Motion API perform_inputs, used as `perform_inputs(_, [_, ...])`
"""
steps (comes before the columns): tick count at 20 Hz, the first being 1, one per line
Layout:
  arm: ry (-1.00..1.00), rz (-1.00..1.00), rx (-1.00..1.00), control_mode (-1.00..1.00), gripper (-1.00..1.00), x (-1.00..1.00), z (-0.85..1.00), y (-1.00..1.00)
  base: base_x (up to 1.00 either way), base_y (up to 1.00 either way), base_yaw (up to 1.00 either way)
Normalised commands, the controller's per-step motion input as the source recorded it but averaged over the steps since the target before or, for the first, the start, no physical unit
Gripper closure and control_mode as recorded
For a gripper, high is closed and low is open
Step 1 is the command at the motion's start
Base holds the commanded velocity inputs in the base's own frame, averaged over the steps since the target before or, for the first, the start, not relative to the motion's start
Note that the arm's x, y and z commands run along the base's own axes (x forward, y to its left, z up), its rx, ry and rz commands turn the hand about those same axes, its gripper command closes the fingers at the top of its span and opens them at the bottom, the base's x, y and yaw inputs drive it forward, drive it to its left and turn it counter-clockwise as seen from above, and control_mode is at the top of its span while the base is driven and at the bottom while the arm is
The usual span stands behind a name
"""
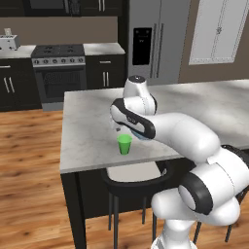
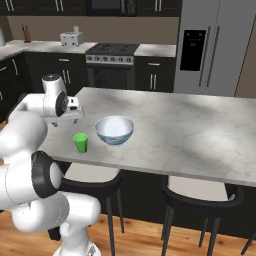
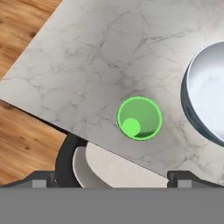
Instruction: Place the cup inside the bowl on the dining table and move the bowl to any counter.
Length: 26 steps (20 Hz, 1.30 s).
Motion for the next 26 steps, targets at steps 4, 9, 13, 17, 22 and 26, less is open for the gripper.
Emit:
perform_inputs(4, [0.00, 0.00, 0.00, -1.00, -1.00, 0.24, -0.16, 0.00, 0.00, 0.00, 0.00])
perform_inputs(9, [0.00, 0.00, 0.00, -1.00, -1.00, 0.21, -0.15, 0.00, 0.00, 0.00, 0.00])
perform_inputs(13, [0.00, 0.00, 0.00, -1.00, -1.00, 0.21, -0.07, 0.00, 0.00, 0.00, 0.00])
perform_inputs(17, [0.00, 0.00, 0.00, -1.00, -1.00, 0.18, -0.02, 0.04, 0.00, 0.00, 0.00])
perform_inputs(22, [0.00, 0.00, 0.00, -1.00, -1.00, 0.19, -0.01, 0.09, 0.00, 0.00, 0.00])
perform_inputs(26, [0.00, 0.00, 0.00, -1.00, -1.00, 0.06, -0.05, 0.12, 0.00, 0.00, 0.00])
